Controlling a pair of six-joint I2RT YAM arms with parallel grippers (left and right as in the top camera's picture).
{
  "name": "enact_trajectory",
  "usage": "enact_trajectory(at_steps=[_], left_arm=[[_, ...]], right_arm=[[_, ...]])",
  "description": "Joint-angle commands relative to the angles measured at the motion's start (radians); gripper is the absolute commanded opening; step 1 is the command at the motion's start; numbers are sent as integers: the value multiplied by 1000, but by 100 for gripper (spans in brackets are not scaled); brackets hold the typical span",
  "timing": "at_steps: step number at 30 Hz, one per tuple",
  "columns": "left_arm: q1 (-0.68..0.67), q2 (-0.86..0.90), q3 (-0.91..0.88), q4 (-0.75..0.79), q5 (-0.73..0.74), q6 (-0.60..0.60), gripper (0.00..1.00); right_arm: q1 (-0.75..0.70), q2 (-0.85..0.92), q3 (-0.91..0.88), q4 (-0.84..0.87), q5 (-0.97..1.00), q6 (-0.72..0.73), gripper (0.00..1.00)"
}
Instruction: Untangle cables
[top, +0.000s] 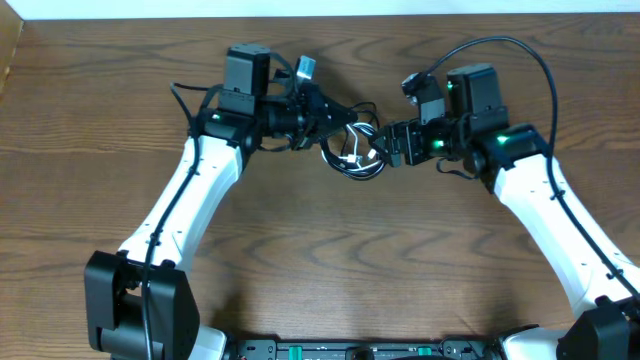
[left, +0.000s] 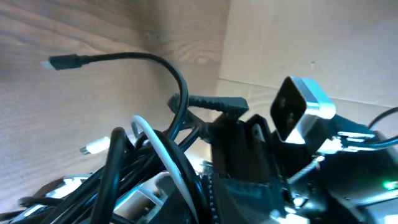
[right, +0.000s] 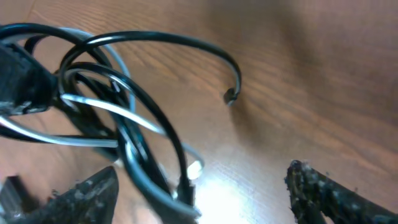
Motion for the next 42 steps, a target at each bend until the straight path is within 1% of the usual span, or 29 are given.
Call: enact_trajectory(at_steps=[1,4,8,9,10,11,14,16,18,25,29,33,38,39,41,42], left_arm=[[19,-19,11,6,114,-63,7],[19,-19,11,7,148,-90,7],[19,-19,11,40,203,-144,8],[19,-20,11,63,229,-176,7],[19,-21,11,78,243,-190,7],[19,-21,11,95,255,-204,7],[20,-29,11,148,289,-246,8],[22,-41,11,193,305,-277,7],[27,-56,11,256,309,-313,7],[90,-122,11,524,308,-451,7],[142,-154,11,579,309,-488,8],[182,-177,11,579,312,-475,8],[194,-175,0,566,324,-367,8],[192,-175,-8,552,323,-342,7],[189,-174,-16,509,322,-280,8],[189,-172,-18,466,319,-232,7]], right_arm=[[32,24,16,26,85,-13,77],[51,52,16,68,100,-4,74],[69,106,16,123,155,72,72],[72,128,16,141,196,115,68],[73,143,16,153,230,150,66],[73,156,16,161,267,188,63],[71,183,16,159,396,317,59],[68,195,16,142,471,393,59],[59,204,16,117,511,440,59],[24,245,16,15,526,454,59],[0,268,16,-34,525,455,58],[-14,282,16,-57,508,454,49],[-14,278,16,-58,434,398,40],[-14,278,16,-59,418,386,37],[-14,278,16,-67,384,369,35],[-14,278,16,-73,367,367,34]])
